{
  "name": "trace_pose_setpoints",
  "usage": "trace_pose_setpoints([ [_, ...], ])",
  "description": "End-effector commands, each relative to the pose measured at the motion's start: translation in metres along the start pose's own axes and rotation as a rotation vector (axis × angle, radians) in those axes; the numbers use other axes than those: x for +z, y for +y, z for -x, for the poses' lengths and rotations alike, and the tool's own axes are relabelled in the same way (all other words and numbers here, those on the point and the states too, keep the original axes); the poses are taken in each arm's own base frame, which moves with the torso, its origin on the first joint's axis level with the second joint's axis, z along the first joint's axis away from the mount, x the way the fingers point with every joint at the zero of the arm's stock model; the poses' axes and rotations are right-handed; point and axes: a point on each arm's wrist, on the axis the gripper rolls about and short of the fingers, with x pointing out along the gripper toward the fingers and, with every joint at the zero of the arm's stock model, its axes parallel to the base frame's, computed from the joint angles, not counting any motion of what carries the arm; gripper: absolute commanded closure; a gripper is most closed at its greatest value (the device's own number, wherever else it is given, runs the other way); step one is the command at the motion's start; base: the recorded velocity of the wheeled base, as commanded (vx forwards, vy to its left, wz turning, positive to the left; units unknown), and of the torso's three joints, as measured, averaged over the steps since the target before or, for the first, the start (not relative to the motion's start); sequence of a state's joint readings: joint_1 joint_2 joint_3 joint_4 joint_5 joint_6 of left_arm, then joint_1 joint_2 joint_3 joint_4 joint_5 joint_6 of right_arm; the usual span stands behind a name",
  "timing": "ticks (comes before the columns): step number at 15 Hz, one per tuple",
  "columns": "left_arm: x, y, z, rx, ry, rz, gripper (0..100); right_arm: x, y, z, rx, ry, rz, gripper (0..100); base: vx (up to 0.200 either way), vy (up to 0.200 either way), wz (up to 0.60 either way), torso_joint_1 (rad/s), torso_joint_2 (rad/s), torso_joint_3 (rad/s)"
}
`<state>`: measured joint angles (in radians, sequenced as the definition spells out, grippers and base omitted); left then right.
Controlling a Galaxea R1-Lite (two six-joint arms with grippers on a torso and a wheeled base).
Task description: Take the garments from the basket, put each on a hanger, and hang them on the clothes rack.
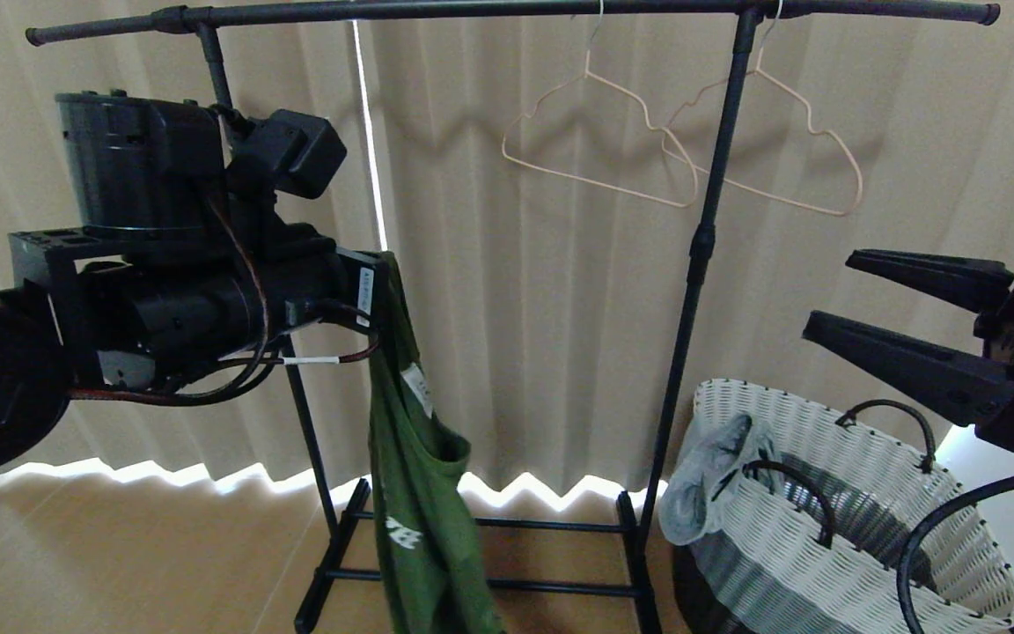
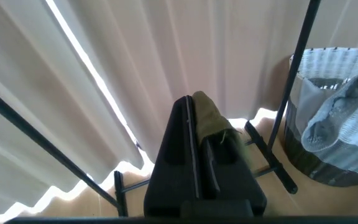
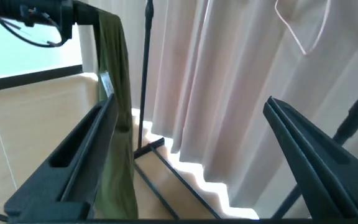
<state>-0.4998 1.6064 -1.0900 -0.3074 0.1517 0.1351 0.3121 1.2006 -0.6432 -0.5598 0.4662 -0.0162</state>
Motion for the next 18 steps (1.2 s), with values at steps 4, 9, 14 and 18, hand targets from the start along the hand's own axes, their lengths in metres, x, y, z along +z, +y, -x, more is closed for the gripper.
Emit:
trace_pose_setpoints([
  [4, -0.011, 0.006, 0.034, 0.008, 0.009, 0.003, 100, -0.017, -0.030, 0.024, -0.224, 0.086, 0.091, 0, 0.000, 0.000, 0.00, 0.000, 0.00, 0.000],
  [9, -0.024, 0.022, 0.056, 0.041, 0.018, 0.034, 100, -0.032, -0.053, 0.052, -0.512, 0.199, 0.199, 0, 0.000, 0.000, 0.00, 0.000, 0.00, 0.000],
  [14, -0.028, 0.022, 0.070, 0.037, 0.012, 0.038, 100, -0.035, -0.061, 0.064, -0.670, 0.244, 0.215, 0, 0.000, 0.000, 0.00, 0.000, 0.00, 0.000],
  [18, -0.040, 0.021, 0.083, 0.026, 0.026, 0.035, 100, -0.043, -0.061, 0.066, -0.725, 0.289, 0.216, 0, 0.000, 0.000, 0.00, 0.000, 0.00, 0.000],
])
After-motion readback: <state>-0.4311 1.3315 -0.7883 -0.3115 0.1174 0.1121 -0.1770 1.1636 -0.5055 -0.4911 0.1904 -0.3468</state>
